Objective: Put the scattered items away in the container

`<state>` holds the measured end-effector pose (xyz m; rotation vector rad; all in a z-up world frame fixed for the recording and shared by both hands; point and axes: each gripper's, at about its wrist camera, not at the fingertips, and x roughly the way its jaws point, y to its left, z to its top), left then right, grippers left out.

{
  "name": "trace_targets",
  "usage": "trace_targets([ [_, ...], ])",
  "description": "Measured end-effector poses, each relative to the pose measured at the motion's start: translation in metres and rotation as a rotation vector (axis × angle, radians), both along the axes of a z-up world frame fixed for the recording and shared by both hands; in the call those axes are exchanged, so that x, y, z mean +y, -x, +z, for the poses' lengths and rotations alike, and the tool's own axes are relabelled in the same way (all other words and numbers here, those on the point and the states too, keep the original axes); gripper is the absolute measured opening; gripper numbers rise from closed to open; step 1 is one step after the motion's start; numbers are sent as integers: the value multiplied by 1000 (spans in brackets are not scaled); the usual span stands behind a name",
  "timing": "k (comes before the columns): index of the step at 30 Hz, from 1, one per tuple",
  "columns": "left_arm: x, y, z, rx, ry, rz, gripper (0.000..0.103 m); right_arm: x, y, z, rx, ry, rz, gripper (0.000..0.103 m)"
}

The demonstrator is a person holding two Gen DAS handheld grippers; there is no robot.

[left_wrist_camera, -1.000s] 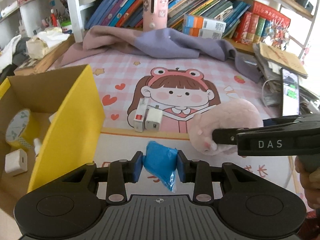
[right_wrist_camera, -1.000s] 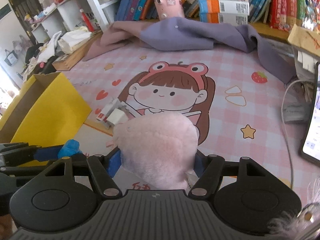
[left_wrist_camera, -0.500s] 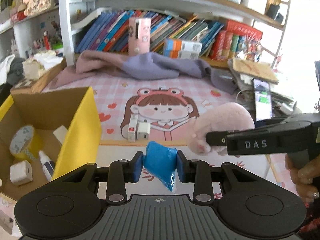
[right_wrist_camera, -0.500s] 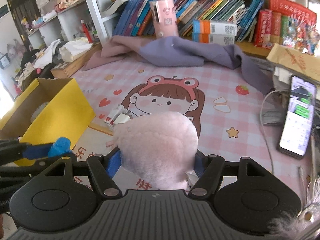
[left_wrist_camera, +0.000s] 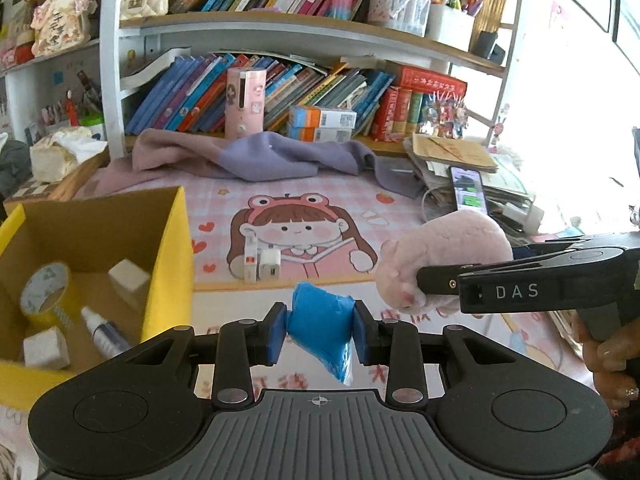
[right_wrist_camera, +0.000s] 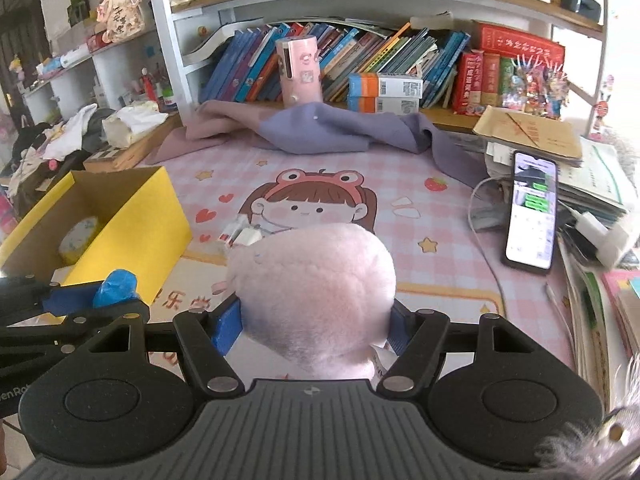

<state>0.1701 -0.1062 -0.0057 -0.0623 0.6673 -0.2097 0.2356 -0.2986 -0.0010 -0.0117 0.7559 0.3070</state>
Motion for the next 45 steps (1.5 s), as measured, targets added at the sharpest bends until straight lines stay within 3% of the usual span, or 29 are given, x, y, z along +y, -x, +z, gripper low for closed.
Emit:
trace_targets([
  [23, 93, 132, -11, 37, 55, 102, 32, 88, 151, -7, 36, 50, 51, 68],
  [28, 106, 146, -17, 73, 70, 123, 32, 103, 169, -4, 44, 53, 112, 68],
  [38, 128, 167, -11, 47, 74, 175, 32, 133, 186, 2, 15, 72, 210, 68],
  [45, 144, 176, -10, 36, 84, 217, 32, 162, 193, 1, 23, 105, 339, 68],
])
